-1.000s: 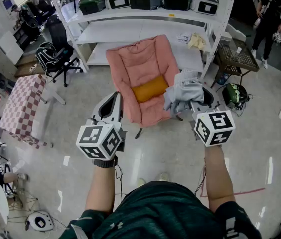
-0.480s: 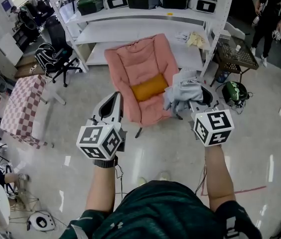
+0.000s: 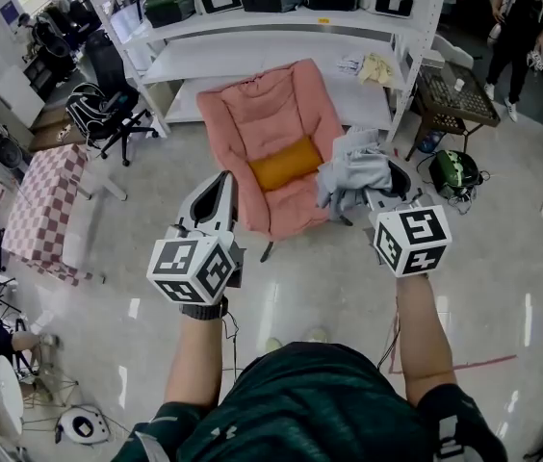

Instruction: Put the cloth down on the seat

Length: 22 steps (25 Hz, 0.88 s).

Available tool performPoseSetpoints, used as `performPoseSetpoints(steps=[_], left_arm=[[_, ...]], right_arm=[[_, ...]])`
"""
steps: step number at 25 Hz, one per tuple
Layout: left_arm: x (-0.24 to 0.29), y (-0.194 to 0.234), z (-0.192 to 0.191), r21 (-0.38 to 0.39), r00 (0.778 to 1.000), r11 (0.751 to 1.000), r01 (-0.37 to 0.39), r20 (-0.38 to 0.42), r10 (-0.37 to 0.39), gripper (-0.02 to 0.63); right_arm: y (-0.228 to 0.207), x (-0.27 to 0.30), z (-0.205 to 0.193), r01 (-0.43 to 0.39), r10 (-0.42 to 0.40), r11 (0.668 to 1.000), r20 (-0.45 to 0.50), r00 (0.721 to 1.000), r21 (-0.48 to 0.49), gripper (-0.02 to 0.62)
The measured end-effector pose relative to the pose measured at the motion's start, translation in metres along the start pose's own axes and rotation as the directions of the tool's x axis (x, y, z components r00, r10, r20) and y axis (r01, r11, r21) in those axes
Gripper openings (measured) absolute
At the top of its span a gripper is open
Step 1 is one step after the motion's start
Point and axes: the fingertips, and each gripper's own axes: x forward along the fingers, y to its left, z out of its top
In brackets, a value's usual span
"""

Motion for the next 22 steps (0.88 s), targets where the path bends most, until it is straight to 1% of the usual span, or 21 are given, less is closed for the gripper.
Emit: performPoseSetpoints(steps=[7, 12, 16, 22], left_arm=[[0.015, -0.014, -0.010, 0.000, 1.000, 1.000, 0.004, -0.003, -0.004, 0.005], [0.030, -0.035, -0.017, -0.010, 1.000, 1.000, 0.029, -0.002, -0.029, 0.005], [0.044, -0.052, -0.026, -0.008, 0.999, 0.999, 0.048, -0.019, -0.048, 0.005], [0.062, -0.054, -0.032, -0.017, 0.998, 0.998, 0.064, -0.025, -0.064, 0.005]], right_arm=[[-0.018, -0.003, -0.014, -0.005, 0.005, 1.000, -0.007, 1.000, 0.008, 0.101], [-0.034, -0.010, -0.022, -0.015, 0.015, 1.000, -0.013, 1.000, 0.012, 0.101], [-0.049, -0.015, -0.029, -0.011, 0.011, 1.000, -0.020, 1.000, 0.020, 0.101], [-0.061, -0.008, -0.037, -0.002, 0.003, 0.999, -0.029, 1.000, 0.032, 0.101]])
